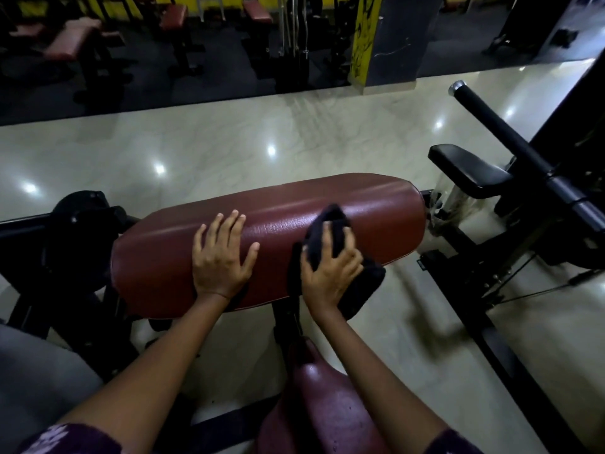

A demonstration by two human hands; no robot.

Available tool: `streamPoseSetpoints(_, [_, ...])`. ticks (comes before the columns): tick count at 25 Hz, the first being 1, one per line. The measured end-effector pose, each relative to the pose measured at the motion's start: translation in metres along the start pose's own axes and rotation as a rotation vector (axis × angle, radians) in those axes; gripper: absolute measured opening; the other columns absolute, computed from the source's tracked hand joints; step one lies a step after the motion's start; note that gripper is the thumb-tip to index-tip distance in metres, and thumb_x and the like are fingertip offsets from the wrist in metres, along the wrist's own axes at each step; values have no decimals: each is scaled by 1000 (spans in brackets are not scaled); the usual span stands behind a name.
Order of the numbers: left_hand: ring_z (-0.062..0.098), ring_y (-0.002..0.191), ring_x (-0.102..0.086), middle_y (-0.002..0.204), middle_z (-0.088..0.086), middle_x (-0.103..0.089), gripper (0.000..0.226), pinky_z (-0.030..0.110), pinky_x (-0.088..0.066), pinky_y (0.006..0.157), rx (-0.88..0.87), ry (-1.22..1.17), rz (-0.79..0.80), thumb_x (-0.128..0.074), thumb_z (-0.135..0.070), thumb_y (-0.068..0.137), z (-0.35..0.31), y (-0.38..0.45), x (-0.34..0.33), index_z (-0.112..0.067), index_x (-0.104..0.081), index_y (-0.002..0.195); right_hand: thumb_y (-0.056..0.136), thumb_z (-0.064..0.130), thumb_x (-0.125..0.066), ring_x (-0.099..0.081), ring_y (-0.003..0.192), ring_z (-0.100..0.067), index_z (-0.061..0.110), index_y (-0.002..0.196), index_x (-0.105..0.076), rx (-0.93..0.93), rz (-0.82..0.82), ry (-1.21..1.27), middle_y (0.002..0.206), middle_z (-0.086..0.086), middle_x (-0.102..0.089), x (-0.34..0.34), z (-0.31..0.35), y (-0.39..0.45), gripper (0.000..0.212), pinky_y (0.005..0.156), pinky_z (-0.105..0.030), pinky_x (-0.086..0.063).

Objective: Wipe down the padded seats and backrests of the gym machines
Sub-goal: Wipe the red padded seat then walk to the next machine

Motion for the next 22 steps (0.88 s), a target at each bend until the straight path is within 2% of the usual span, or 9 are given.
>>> streamPoseSetpoints(2, [29, 123, -51, 133, 10, -56, 52, 45, -32, 104, 5, -27, 7, -36, -42, 94, 0, 0, 0, -9, -55, 129, 85, 52, -48, -41, 95, -32, 28, 132, -47, 374, 72, -74, 133, -11, -41, -3, -2, 4, 53, 79, -43, -33])
streamPoseSetpoints(3, [29, 123, -51, 133, 10, -56, 51, 45, -33, 104, 8, -31, 4, -36, -42, 94, -1, 0, 0, -9, -56, 129, 84, 51, -49, -42, 93, -32, 29, 132, -47, 432, 71, -100, 132, -10, -41, 1, -16, 17, 53, 77, -43, -34])
streamPoseSetpoints(4, [29, 123, -52, 133, 9, -57, 51, 45, -33, 104, 9, -31, -3, -37, -41, 94, -2, 0, 0, -9, -56, 129, 84, 50, -50, -42, 92, -32, 28, 131, -48, 393, 46, -122, 131, -10, -42, 7, -35, 34, 52, 77, -42, -36])
streamPoseSetpoints(8, [29, 121, -53, 131, 10, -58, 50, 44, -33, 103, -2, -42, -22, -39, -40, 93, -3, 2, 0, -8, -58, 126, 85, 54, -45, -45, 103, -40, 21, 127, -58, -198, -6, -50, 128, -19, -48, 35, -101, 104, 55, 86, -46, -39])
streamPoseSetpoints(10, [30, 121, -54, 130, 11, -59, 50, 43, -33, 103, -6, -48, -32, -40, -40, 92, -2, 1, 0, -8, -59, 126, 84, 55, -44, -42, 111, -41, 21, 127, -59, -285, 78, -145, 132, -18, -45, 32, -94, 119, 57, 91, -46, -35])
streamPoseSetpoints(13, [30, 120, -55, 129, 11, -59, 50, 42, -33, 102, -2, -47, -31, -40, -39, 92, -2, 3, -1, -8, -59, 125, 86, 52, -49, -39, 119, -38, 20, 119, -63, -46, 268, -327, 131, -16, -48, 12, -36, 131, 49, 93, -46, -31])
streamPoseSetpoints(17, [30, 119, -56, 129, 11, -59, 50, 42, -32, 102, -22, -56, -22, -40, -39, 93, -2, 5, -1, -8, -59, 126, 88, 55, -45, -40, 116, -32, 21, 119, -63, 251, 497, -348, 125, -9, -53, -28, 55, 113, 49, 92, -43, -29])
streamPoseSetpoints(20, [30, 118, -56, 129, 10, -60, 49, 42, -32, 101, -14, -83, -13, -40, -39, 93, -2, 3, 1, -8, -60, 125, 86, 55, -38, -45, 110, -33, 22, 122, -60, 473, 489, -257, 121, -8, -55, -25, 74, 84, 54, 86, -43, -33])
streamPoseSetpoints(22, [30, 119, -56, 128, 10, -60, 49, 42, -31, 102, 5, -127, 13, -40, -40, 92, -2, 4, 2, -9, -60, 124, 81, 56, -38, -49, 105, -35, 27, 129, -55, 675, 441, -251, 125, -9, -56, -8, 52, 73, 59, 79, -43, -38])
Point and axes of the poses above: each hand's wrist, its own y-axis towards the middle knuckle, its own x-axis out of the back of the hand, z = x × y, the point moved 7 cm from there along y, towards the middle knuckle
